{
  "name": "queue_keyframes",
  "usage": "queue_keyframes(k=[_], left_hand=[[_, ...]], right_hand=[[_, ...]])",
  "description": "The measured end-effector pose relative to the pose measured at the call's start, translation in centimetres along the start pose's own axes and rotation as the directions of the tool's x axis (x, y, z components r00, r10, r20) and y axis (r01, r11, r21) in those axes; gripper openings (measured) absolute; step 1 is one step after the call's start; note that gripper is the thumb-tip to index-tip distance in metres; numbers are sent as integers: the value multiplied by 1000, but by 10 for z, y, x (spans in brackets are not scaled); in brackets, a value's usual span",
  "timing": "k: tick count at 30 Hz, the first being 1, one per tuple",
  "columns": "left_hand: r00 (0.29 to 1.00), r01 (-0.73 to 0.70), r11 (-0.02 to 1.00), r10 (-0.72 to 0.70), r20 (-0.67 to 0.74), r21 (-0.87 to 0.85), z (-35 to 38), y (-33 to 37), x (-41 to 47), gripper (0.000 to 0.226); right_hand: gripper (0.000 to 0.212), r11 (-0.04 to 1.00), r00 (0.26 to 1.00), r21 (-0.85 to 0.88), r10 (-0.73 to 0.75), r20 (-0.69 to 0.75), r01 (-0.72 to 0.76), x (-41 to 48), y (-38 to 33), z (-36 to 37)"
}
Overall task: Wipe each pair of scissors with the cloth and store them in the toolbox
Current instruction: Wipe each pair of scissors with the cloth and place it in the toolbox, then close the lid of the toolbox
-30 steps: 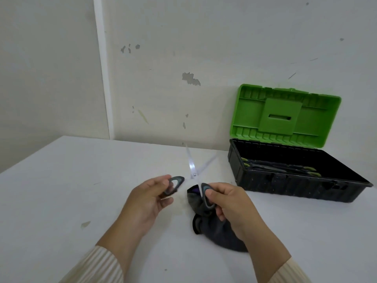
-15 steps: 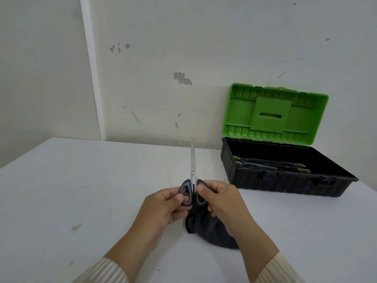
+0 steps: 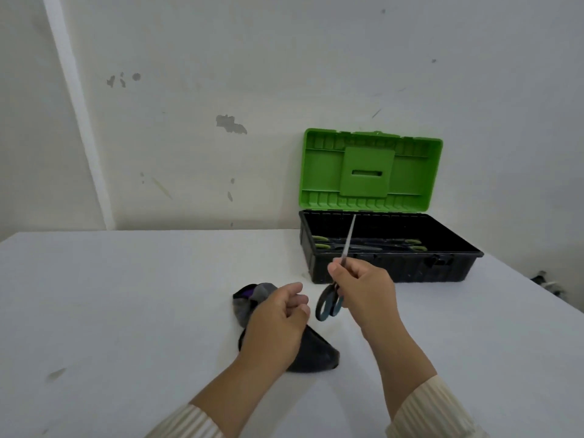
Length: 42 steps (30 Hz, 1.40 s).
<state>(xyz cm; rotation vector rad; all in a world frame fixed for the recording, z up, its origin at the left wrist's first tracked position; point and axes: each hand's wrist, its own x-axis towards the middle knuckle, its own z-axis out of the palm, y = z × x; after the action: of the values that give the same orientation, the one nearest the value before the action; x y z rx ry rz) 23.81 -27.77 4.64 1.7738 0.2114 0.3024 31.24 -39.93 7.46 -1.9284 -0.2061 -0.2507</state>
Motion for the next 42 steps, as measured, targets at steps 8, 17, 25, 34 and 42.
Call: queue_keyframes(k=[8, 17, 25, 34, 42], left_hand=[[918, -150, 734, -145, 370, 662, 115, -2, 36, 56], [958, -279, 498, 84, 274, 821, 140, -27, 72, 58], [968, -251, 479, 120, 221, 841, 147, -32, 80, 56], [967, -254, 505, 129, 219, 825, 146, -33, 81, 54], [962, -265, 658, 225, 152, 705, 132, -14, 75, 42]], right_hand=[[18, 912, 993, -407, -92, -79, 52, 49, 24, -95], [20, 321, 924, -870, -53, 379, 375, 187, 39, -125], [16, 270, 843, -910, 361, 399, 315, 244, 98, -115], [18, 457, 910, -861, 220, 351, 222, 234, 98, -117], [25, 649, 949, -694, -187, 254, 313, 146, 55, -123]])
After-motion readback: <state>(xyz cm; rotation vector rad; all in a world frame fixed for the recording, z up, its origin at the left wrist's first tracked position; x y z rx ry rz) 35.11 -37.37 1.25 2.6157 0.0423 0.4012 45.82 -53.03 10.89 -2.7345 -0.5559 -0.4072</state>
